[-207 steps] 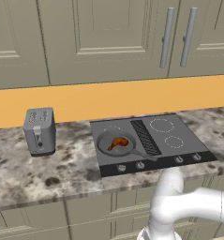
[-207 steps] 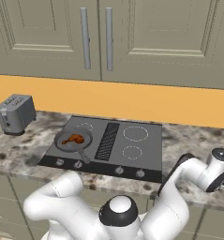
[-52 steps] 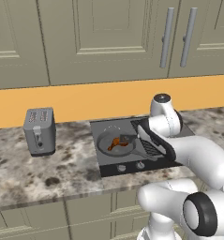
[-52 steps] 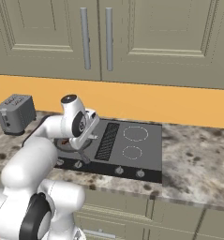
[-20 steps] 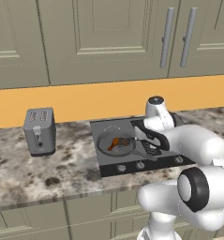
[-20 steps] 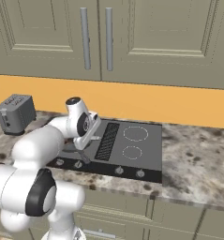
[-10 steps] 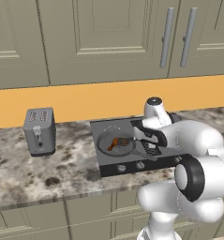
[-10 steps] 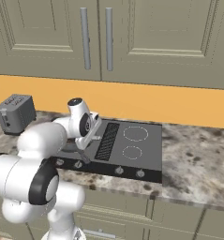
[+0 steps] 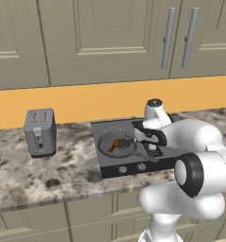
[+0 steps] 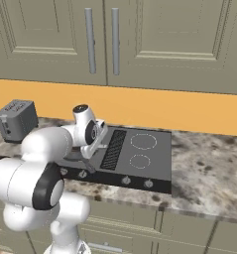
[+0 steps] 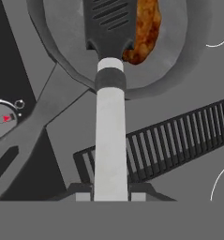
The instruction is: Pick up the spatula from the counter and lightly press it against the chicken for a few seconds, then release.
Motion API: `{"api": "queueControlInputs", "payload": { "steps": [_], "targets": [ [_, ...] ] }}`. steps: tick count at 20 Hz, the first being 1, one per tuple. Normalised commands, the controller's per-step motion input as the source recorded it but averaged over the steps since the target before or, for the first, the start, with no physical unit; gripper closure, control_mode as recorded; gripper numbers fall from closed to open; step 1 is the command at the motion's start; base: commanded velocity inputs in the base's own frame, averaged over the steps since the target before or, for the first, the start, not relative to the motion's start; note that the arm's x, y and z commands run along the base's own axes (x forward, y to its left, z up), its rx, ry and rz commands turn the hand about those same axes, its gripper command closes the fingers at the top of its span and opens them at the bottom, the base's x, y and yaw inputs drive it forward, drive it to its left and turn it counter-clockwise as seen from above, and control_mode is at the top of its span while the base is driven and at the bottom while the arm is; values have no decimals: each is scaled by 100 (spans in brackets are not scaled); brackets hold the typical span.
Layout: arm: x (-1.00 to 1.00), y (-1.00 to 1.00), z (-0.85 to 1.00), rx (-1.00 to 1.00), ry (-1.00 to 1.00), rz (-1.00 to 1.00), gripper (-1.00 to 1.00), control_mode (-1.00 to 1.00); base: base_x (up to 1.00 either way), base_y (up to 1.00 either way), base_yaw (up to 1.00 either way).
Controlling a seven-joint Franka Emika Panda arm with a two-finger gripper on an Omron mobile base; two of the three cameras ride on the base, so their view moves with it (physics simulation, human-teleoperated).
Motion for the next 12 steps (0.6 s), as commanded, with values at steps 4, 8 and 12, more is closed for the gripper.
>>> {"api": "queueControlInputs", "payload": {
  "steps": [4, 8, 12],
  "targets": [
    [13, 0, -10, 0, 1, 0, 100, -100, 0, 0, 0],
    [17, 0, -5, 0, 0, 1, 100, -100, 0, 0, 0],
    [19, 0, 0, 0, 0, 1, 100, -100, 0, 0, 0]
  ]
}}
